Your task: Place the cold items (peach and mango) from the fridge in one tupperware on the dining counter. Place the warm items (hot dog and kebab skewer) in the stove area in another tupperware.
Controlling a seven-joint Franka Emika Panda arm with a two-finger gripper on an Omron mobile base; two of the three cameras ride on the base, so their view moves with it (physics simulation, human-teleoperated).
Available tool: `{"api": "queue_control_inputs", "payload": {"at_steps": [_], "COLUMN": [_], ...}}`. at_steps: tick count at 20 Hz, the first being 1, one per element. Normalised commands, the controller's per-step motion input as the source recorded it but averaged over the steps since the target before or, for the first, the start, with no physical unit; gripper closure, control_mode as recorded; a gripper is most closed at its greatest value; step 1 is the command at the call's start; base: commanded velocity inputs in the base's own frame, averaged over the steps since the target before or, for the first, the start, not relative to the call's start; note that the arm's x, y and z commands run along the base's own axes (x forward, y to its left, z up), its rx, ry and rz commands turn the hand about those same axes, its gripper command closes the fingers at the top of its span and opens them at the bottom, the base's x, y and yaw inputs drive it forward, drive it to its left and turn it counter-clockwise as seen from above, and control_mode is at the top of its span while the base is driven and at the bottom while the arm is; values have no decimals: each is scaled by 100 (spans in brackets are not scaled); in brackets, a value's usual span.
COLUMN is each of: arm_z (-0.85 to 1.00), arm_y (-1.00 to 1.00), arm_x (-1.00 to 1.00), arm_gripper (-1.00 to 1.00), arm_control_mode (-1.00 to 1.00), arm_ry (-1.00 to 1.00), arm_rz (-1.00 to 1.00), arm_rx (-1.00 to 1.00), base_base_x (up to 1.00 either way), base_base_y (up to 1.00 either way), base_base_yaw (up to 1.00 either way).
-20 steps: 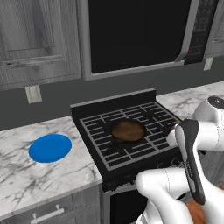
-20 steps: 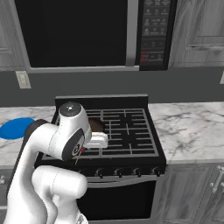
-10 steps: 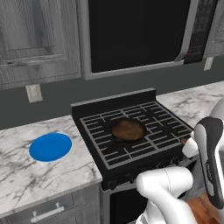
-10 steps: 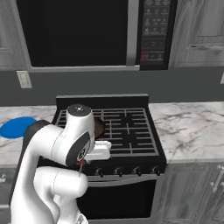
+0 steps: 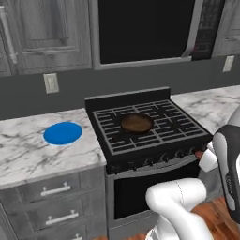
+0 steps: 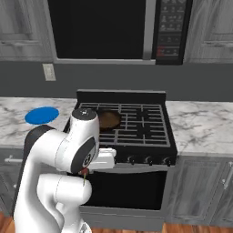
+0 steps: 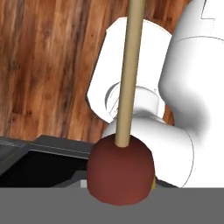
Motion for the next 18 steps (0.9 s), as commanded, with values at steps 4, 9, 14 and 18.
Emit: {"api": "queue_control_inputs", "payload": {"at_steps": [4, 9, 14, 18], "arm_z": [0, 0, 0, 0], "arm_y": [0, 0, 0, 0], "arm_x": [0, 0, 0, 0], "arm_gripper": [100, 100, 100, 100], "arm_control_mode": [100, 100, 100, 100], "arm_ry": [0, 0, 0, 0], "arm_rz": [0, 0, 0, 0], "arm_rx": [0, 0, 0, 0], "base_base_x": [-26, -38, -87, -100], "base_base_y": [-73, -100, -100, -100], "base_base_yaw": [22, 5, 0, 0]}}
